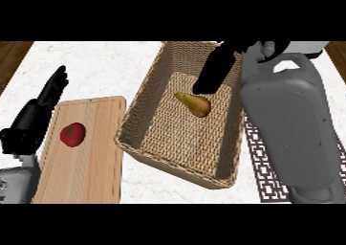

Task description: Pick the pear from the placemat and place it in the basket

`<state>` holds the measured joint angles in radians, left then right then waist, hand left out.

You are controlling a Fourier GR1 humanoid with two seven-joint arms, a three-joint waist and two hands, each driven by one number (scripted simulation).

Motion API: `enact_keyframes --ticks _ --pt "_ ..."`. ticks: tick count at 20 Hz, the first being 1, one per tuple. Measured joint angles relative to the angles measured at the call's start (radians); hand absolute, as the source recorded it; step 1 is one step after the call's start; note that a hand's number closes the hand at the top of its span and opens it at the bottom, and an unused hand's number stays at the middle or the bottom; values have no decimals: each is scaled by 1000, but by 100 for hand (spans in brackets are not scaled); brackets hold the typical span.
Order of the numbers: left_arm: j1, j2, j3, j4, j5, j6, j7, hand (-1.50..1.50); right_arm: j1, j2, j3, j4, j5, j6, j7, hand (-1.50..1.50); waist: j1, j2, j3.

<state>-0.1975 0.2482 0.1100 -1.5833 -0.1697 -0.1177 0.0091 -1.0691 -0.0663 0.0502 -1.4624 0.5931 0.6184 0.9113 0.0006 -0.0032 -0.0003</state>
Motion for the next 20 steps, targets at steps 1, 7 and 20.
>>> enact_keyframes --ticks 1,7,20 --pt "4 1 2 -9 0 -1 5 0 -4 2 -16 6 -11 1 0 -150 1 0 0" --pt "6 6 11 19 2 -12 -23 0 -3 38 -79 -29 -23 -110 13 -150 2 2 0" --pt "2 8 21 15 1 -10 -19 0 57 -57 -398 -147 7 -454 -9 -150 -5 2 1"
